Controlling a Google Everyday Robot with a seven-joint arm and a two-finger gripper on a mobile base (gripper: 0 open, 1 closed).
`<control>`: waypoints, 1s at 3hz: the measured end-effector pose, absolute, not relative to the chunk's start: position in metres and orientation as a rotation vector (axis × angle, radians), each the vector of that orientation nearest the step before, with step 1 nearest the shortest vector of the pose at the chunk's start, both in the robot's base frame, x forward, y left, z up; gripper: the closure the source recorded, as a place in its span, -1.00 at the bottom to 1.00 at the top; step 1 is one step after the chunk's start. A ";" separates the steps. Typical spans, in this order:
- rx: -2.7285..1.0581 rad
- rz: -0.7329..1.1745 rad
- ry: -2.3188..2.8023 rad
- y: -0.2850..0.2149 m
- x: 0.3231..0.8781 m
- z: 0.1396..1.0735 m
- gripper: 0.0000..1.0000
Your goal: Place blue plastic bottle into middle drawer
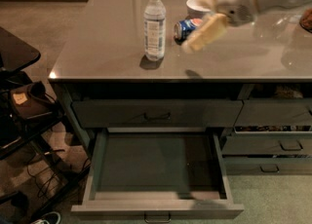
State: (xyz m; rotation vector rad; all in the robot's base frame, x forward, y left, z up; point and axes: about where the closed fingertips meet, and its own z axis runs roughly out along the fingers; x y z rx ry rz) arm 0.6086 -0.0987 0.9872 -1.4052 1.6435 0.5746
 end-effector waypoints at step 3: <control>-1.275 0.669 1.599 -0.069 0.657 0.971 -1.00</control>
Offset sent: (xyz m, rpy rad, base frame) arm 0.0190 0.0037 -0.0207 0.0758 0.0191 -0.0356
